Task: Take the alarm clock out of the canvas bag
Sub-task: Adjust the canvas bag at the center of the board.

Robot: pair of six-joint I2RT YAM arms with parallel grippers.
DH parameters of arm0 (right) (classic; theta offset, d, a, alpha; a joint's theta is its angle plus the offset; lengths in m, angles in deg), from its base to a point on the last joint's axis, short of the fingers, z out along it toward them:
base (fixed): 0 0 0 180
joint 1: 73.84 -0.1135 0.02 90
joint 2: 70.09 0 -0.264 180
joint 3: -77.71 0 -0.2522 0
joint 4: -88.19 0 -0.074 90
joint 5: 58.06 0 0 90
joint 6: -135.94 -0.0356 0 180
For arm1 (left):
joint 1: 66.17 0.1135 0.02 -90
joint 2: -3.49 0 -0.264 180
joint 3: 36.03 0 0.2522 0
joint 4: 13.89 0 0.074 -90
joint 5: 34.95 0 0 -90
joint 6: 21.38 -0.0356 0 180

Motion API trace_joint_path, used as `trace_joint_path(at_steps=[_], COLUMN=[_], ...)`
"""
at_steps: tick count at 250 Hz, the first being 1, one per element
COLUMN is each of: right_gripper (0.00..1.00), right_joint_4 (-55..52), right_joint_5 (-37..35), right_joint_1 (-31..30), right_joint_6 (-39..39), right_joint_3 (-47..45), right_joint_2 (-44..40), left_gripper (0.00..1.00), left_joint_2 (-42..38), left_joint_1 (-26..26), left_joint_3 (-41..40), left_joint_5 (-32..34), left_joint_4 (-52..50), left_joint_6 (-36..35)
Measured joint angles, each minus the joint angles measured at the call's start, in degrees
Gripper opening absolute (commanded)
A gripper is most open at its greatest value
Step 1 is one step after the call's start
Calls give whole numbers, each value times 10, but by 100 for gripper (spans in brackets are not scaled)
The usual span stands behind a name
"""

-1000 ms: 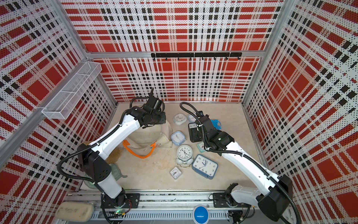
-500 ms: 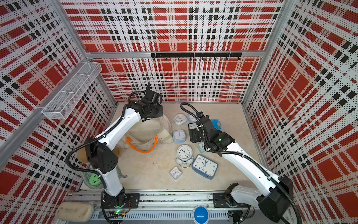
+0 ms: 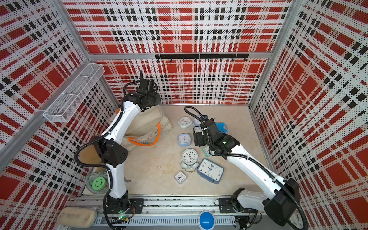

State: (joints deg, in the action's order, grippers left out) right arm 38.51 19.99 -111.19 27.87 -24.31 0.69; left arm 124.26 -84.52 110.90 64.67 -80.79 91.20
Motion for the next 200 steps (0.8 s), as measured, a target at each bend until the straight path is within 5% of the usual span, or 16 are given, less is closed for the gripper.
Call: trace_joint_path(at_steps=[58, 87, 104, 155, 200], right_gripper=[82, 83, 83, 92, 98], right_joint_4=[2, 4, 4, 5, 13], right_joint_5=[6, 15, 19, 31, 27], right_joint_1=[10, 17, 20, 28, 49], right_joint_6=[-2, -6, -7, -4, 12], right_joint_3=[0, 0, 2, 35, 42], right_joint_2=[35, 45, 46, 44, 2], left_gripper=[0, 38, 51, 77, 83], left_joint_2=[132, 142, 135, 22, -226], left_joint_1=[11, 23, 27, 21, -67], left_joint_3=[130, 133, 129, 51, -136], left_joint_5=[-7, -17, -20, -32, -8], left_joint_4=[-2, -3, 0, 3, 63], left_joint_6=[-5, -7, -9, -53, -102])
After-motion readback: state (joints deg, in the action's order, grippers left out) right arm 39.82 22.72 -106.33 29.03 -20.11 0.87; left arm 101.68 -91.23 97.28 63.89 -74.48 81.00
